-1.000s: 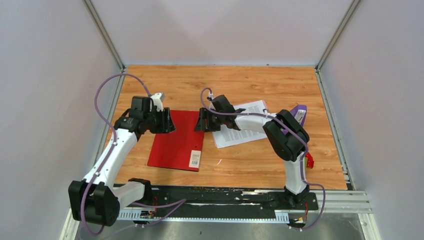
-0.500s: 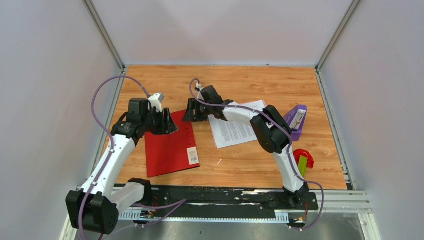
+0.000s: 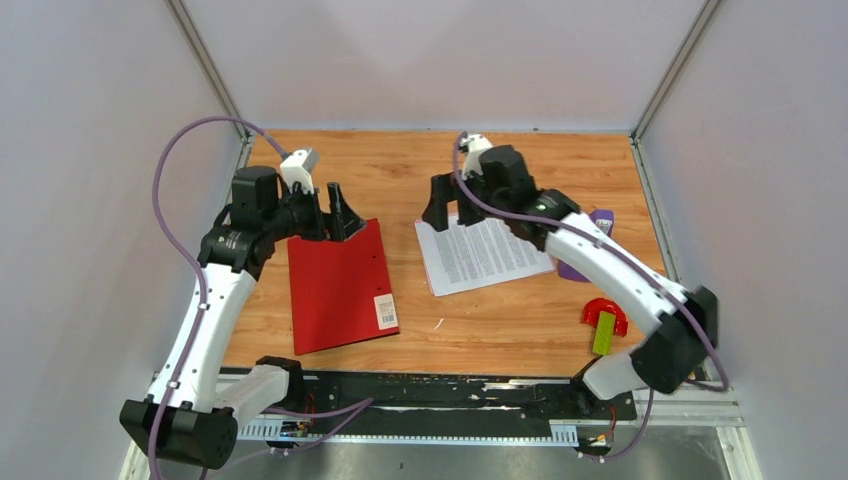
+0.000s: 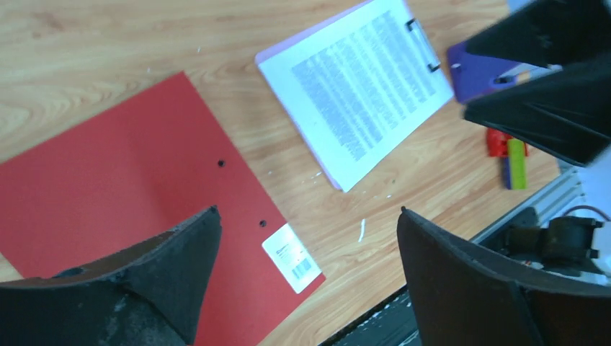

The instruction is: Put the files into the folder

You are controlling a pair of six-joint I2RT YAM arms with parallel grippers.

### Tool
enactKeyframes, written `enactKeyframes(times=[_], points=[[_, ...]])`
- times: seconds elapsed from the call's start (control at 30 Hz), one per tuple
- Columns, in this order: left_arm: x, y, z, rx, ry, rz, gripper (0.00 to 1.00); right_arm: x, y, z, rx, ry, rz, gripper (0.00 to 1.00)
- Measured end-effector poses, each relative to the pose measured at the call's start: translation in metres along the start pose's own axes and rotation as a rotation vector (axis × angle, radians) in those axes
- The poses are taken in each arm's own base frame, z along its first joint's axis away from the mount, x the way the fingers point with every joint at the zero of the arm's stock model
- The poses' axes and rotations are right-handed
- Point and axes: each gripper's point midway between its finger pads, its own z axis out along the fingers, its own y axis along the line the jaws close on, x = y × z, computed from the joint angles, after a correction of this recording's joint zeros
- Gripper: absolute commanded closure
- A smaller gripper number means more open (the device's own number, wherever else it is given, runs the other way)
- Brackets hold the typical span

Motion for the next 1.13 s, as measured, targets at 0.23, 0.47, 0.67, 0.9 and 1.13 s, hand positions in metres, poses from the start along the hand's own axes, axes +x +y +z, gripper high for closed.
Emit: enactKeyframes(times=[0.23, 0.47, 0.67, 0.9, 1.13], points=[[-0.039, -0.035, -0.03, 0.091, -0.135, 0.064, 0.0, -0.026, -0.004, -0.123, 0.122, -0.252, -0.07, 0.01], [-0.055, -0.065, -0.075, 0.149, -0.301, 0.128, 0.0, 0.0, -0.022, -0.17, 0.198, -0.335, -0.03, 0.01], [-0.049, -0.078, -0.099, 0.185, -0.399, 0.177, 0.0, 0.017, -0.037, -0.185, 0.255, -0.38, 0.032, 0.01], [-0.032, -0.066, -0.086, 0.168, -0.356, 0.152, 0.0, 0.028, -0.044, -0.19, 0.278, -0.396, 0.067, 0.01], [-0.03, -0.062, -0.085, 0.152, -0.355, 0.149, 0.0, 0.026, -0.046, -0.196, 0.29, -0.419, 0.086, 0.01]])
